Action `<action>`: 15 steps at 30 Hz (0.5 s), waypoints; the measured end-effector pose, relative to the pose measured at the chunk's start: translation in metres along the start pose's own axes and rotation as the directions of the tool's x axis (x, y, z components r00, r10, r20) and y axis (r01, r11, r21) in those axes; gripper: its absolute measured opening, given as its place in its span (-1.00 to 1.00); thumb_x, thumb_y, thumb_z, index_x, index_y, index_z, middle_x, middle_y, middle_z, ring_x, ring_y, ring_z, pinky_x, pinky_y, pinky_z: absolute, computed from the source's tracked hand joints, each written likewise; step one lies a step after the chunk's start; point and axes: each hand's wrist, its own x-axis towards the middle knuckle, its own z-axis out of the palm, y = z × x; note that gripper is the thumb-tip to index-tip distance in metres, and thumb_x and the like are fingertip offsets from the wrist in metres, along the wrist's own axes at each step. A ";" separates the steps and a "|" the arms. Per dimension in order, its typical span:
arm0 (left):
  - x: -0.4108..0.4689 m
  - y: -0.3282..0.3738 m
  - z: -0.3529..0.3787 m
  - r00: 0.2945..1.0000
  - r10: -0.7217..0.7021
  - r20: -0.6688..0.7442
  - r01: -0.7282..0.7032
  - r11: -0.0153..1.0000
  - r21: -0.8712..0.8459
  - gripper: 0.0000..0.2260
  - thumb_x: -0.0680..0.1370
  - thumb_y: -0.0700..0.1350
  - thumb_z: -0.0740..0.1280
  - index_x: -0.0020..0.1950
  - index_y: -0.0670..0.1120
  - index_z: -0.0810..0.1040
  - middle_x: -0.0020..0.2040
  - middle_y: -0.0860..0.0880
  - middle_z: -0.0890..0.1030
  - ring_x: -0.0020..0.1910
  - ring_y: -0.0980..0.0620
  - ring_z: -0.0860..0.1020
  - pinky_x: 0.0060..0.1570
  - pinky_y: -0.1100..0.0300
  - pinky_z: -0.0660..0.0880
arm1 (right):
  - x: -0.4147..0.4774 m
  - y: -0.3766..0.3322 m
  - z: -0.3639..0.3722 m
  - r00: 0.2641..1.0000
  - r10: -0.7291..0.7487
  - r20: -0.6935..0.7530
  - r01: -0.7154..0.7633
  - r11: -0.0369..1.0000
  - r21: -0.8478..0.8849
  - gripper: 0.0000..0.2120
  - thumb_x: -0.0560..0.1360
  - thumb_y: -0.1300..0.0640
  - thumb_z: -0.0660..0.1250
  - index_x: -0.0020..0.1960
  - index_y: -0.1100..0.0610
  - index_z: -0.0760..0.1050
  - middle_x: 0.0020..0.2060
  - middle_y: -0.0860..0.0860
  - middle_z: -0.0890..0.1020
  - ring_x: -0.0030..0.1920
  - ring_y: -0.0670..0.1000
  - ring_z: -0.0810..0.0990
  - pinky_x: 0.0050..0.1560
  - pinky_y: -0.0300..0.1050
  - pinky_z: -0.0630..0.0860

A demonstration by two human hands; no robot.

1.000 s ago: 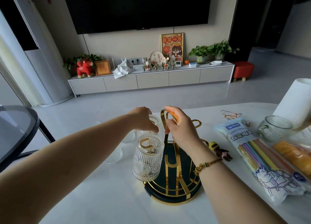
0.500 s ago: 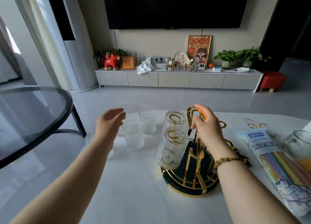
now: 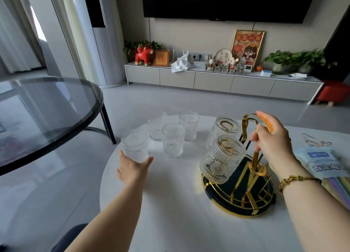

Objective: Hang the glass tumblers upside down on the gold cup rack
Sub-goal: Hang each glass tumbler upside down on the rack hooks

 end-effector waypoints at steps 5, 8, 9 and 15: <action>0.013 -0.011 0.008 1.000 0.017 0.011 -0.017 1.000 0.007 -0.20 0.34 0.01 0.44 0.40 -0.17 0.05 0.45 -0.11 0.24 0.41 -0.06 0.24 0.44 0.03 -0.09 | 0.002 0.002 0.005 1.000 -0.003 -0.027 0.003 1.000 0.010 -0.69 0.53 0.18 0.08 0.25 -0.03 0.34 -0.44 0.02 0.48 -0.51 -0.03 0.37 -0.64 -0.40 0.38; 0.018 -0.010 0.009 1.000 0.006 -0.009 -0.006 1.000 -0.004 -0.25 0.35 0.00 0.43 0.38 -0.18 0.11 0.41 -0.13 0.30 0.38 -0.09 0.27 0.44 0.04 -0.06 | 0.003 0.003 0.009 1.000 0.000 -0.029 0.001 1.000 0.021 -0.69 0.54 0.17 0.07 0.25 -0.03 0.33 -0.44 0.01 0.48 -0.50 -0.03 0.38 -0.65 -0.43 0.36; 0.019 -0.009 0.009 1.000 -0.003 -0.012 0.003 1.000 -0.014 -0.27 0.34 -0.01 0.44 0.37 -0.18 0.12 0.40 -0.13 0.32 0.38 -0.12 0.27 0.45 0.04 -0.03 | 0.003 0.003 0.009 1.000 0.001 -0.031 0.000 1.000 0.022 -0.69 0.54 0.16 0.07 0.25 -0.03 0.33 -0.44 0.01 0.48 -0.50 -0.04 0.39 -0.65 -0.43 0.36; 0.019 -0.010 0.003 1.000 -0.028 -0.008 0.027 0.993 -0.114 -0.32 0.32 -0.07 0.45 0.32 -0.15 0.18 0.31 -0.16 0.39 0.34 -0.23 0.23 0.38 -0.04 0.16 | 0.002 0.001 0.009 1.000 -0.015 -0.021 0.015 1.000 0.006 -0.68 0.54 0.17 0.08 0.26 -0.02 0.32 -0.43 0.01 0.48 -0.49 -0.04 0.41 -0.56 -0.34 0.41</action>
